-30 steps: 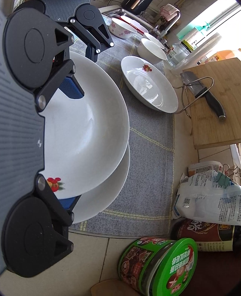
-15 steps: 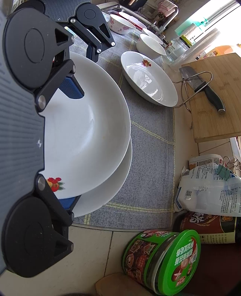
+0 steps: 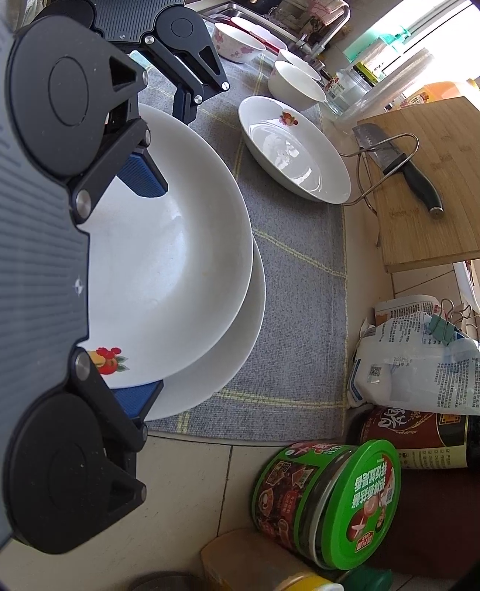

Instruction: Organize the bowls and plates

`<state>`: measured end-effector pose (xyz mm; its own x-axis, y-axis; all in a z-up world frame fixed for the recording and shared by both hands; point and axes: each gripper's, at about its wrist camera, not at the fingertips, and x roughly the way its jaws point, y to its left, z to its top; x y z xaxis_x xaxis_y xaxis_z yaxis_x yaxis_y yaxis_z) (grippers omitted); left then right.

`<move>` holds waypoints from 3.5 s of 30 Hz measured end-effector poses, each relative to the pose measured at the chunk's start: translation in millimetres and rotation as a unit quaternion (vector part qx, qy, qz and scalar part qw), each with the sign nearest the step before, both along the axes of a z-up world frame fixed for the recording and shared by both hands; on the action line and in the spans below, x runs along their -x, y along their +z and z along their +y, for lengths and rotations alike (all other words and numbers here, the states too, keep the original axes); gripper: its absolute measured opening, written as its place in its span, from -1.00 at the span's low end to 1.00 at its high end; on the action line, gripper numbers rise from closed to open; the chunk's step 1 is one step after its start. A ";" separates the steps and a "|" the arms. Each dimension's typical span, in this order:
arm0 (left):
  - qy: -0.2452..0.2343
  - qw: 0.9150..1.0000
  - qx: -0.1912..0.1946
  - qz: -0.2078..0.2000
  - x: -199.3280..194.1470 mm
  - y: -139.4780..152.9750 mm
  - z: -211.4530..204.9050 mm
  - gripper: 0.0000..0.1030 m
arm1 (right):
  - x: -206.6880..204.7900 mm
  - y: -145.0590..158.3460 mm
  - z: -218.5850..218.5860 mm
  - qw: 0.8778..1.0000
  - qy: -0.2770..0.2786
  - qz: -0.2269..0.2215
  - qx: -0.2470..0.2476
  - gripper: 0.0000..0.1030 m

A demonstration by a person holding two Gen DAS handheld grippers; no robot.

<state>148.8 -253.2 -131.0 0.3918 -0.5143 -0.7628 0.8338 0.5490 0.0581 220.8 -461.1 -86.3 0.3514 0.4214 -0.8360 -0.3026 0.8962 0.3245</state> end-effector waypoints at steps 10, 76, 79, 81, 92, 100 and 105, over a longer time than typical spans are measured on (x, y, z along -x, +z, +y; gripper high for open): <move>0.001 1.000 0.005 0.003 0.0 4.5 5.4 0.99 | 3.2 4.3 -1.2 1.000 -0.006 -0.006 0.007 1.00; 0.312 0.946 0.035 -0.082 49.7 51.2 184.0 0.99 | 88.6 62.6 173.4 0.982 -0.030 -0.163 0.088 1.00; 0.321 0.943 0.036 -0.078 53.8 49.1 204.8 0.99 | 94.3 61.5 191.9 0.983 -0.040 -0.163 0.080 1.00; 0.319 0.944 0.036 -0.074 54.7 46.2 216.1 0.99 | 96.8 60.2 204.0 0.982 -0.042 -0.159 0.087 1.00; 0.310 0.949 0.041 -0.034 43.6 20.2 233.2 0.99 | 97.0 54.7 228.1 0.983 -0.046 -0.135 0.117 1.00; 0.329 0.944 0.024 -0.033 26.2 12.7 214.0 0.99 | 63.3 44.4 223.8 0.984 -0.012 -0.128 0.119 1.00; 0.333 0.942 0.011 -0.040 14.5 9.7 201.2 0.99 | 36.1 40.8 216.1 0.986 0.002 -0.127 0.107 1.00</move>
